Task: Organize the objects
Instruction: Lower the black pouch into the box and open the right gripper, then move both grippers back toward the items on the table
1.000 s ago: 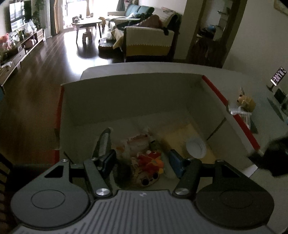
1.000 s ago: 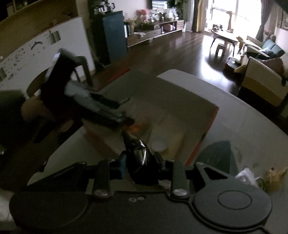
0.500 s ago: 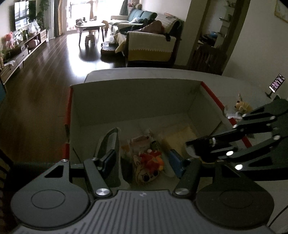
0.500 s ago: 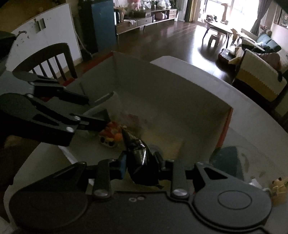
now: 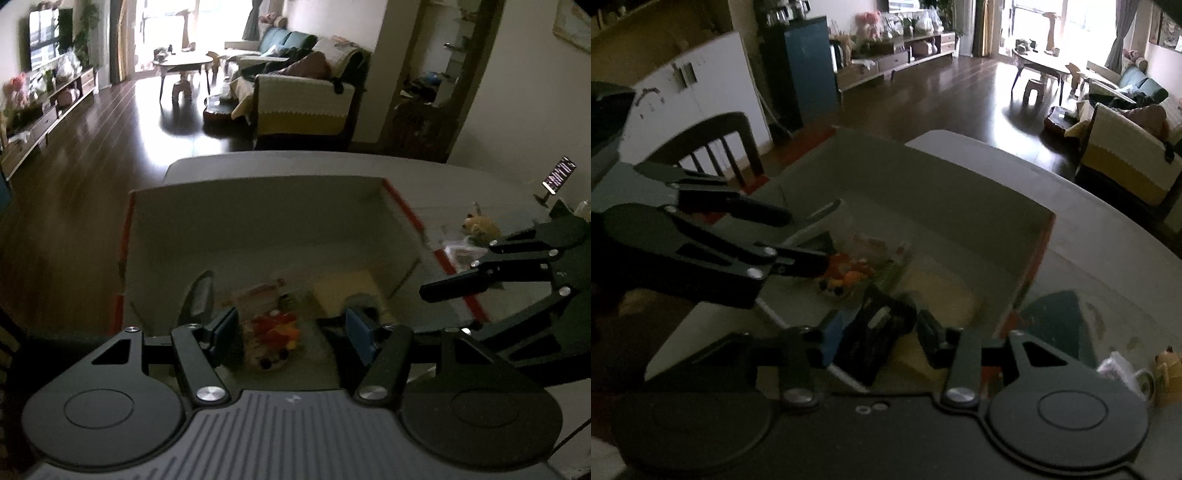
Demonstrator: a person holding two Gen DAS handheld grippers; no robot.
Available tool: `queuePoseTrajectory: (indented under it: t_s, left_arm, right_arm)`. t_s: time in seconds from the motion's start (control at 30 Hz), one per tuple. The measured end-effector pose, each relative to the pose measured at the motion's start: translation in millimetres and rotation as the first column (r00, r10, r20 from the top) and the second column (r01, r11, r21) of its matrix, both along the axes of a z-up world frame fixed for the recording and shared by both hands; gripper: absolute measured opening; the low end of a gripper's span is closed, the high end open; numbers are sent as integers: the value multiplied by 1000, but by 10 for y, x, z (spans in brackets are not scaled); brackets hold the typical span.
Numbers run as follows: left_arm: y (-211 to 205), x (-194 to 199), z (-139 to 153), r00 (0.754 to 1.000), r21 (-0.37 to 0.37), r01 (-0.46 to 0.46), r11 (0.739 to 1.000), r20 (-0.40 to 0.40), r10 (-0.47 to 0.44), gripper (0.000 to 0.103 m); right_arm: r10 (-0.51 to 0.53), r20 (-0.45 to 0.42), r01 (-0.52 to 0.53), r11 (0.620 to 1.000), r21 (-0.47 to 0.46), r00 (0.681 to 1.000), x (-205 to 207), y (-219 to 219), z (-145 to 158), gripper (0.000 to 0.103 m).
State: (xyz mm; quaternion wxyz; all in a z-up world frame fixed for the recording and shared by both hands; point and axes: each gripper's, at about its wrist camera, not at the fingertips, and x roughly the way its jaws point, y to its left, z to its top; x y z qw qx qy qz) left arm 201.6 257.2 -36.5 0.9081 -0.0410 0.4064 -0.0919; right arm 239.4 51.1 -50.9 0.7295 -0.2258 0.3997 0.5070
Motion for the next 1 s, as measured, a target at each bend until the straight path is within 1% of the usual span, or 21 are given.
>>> queuePoseTrajectory:
  t_s: [0.13,0.27,0.43,0.53,0.63,0.67,0.7,0.73,0.83,0.9,1.0]
  left_arm:
    - [-260,-48,108,999,8,29,1000,22,-30,63]
    - [-605,-54,178,998,11,59,998,33,-59,63]
    - [-1125,10,237,993,4,105,994,46,-105,63]
    - [-1428,67,234,991,-10,127,992,46,-126,64]
    - [-1753,134,231,987,-21,154,988,48,-153,64]
    - [-1864,158,226,986,-21,163,986,48,-162,66]
    - [-1976,184,217,984,-20,171,985,48,-170,72]
    - [-2088,209,210,983,-18,179,984,49,-177,74]
    - [-2389,287,147,980,-8,195,981,41,-195,74]
    - [-2557,364,79,980,1,199,980,27,-199,74]
    - [-2725,454,-28,981,15,193,981,6,-193,76]
  right_arm:
    - [6,-7,-6,999,32,1000,-9,-267,128,46]
    - [-8,-10,8,999,52,1000,77,-618,188,47]
    - [-46,-6,46,998,41,999,282,-1095,190,48]
    - [-71,0,71,997,26,997,443,-1393,157,51]
    - [-105,7,105,994,12,994,634,-1662,119,54]
    - [-117,8,117,993,8,993,710,-1756,105,55]
    - [-131,8,131,991,5,991,798,-1856,91,57]
    - [-141,9,141,990,2,990,861,-1921,77,57]
    - [-174,16,174,985,-4,985,1087,-2165,25,62]
    - [-189,18,189,982,-4,982,1242,-2300,7,70]
    - [-196,30,196,980,-13,980,1443,-2412,-18,77]
